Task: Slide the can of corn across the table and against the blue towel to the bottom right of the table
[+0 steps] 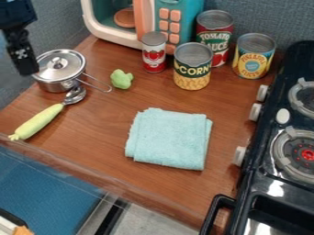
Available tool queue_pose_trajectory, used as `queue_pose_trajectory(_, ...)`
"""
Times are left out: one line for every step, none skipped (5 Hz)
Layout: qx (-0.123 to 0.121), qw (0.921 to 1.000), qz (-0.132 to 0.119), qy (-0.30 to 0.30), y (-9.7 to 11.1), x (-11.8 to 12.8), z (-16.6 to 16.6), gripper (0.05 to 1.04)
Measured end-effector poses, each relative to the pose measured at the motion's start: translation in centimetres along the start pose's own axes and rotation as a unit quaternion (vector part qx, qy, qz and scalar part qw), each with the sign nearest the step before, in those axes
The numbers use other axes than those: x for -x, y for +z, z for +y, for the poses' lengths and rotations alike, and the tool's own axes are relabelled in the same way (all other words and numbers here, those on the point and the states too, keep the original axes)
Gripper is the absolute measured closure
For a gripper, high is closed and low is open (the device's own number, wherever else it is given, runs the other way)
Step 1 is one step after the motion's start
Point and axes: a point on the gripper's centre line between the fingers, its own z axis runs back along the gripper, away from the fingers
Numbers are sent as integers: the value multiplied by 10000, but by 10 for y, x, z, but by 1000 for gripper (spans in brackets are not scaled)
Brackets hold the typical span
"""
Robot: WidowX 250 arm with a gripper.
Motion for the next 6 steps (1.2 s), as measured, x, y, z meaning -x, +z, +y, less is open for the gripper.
queue_pose_trajectory(-65,9974,-246,-669,3,-21,10,84)
queue_pose_trajectory(1,9894,-525,-1357,4,-41,10,84)
queue_pose_trajectory(178,9841,-580,-1668,-1,-60,-4,84)
queue_pose_trajectory(492,9750,-712,-2044,-3,-78,-23,84)
queue_pose_trajectory(502,9712,-861,-2163,9,-94,-37,84)
queue_pose_trajectory(572,9699,-992,-2148,7,-115,-50,84)
